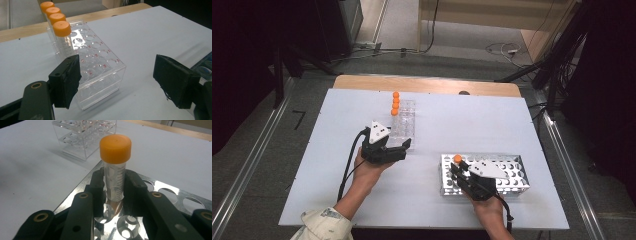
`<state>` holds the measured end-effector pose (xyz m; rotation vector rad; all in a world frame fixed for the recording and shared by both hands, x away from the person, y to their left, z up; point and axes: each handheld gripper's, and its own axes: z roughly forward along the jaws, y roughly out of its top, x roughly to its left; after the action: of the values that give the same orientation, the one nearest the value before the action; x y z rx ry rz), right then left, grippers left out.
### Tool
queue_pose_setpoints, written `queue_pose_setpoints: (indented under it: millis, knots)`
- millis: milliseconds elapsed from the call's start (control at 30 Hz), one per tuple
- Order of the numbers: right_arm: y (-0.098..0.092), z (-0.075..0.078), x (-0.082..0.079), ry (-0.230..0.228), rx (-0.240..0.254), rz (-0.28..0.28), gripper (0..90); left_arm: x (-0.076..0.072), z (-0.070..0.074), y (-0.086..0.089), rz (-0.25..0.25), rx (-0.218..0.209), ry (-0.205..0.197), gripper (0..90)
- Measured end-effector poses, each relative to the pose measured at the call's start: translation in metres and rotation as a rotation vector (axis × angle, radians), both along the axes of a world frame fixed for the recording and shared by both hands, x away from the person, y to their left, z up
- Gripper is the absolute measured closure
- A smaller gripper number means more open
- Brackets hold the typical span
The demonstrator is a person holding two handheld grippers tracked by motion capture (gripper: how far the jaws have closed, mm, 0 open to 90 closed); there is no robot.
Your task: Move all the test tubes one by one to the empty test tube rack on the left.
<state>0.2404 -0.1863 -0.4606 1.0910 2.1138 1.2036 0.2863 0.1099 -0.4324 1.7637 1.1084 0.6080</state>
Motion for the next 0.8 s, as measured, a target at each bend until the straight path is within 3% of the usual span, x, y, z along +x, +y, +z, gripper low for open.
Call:
queue_pose_setpoints:
  millis: [233, 433, 800]
  knots:
    - [0.0, 0.001, -0.001, -0.012, -0.006, -0.019, 71.5, -0.006, 0.002, -0.003, -0.01, 0.009, -0.019, 23.1]
    - [-0.002, 0.012, -0.002, -0.034, 0.042, -0.015, 71.6, -0.009, 0.004, -0.003, -0.018, 0.004, -0.023, 23.1]
    - [-0.006, 0.026, -0.007, -0.07, 0.071, 0.0, 71.9, -0.017, 0.008, -0.009, -0.045, 0.019, -0.028, 23.1]
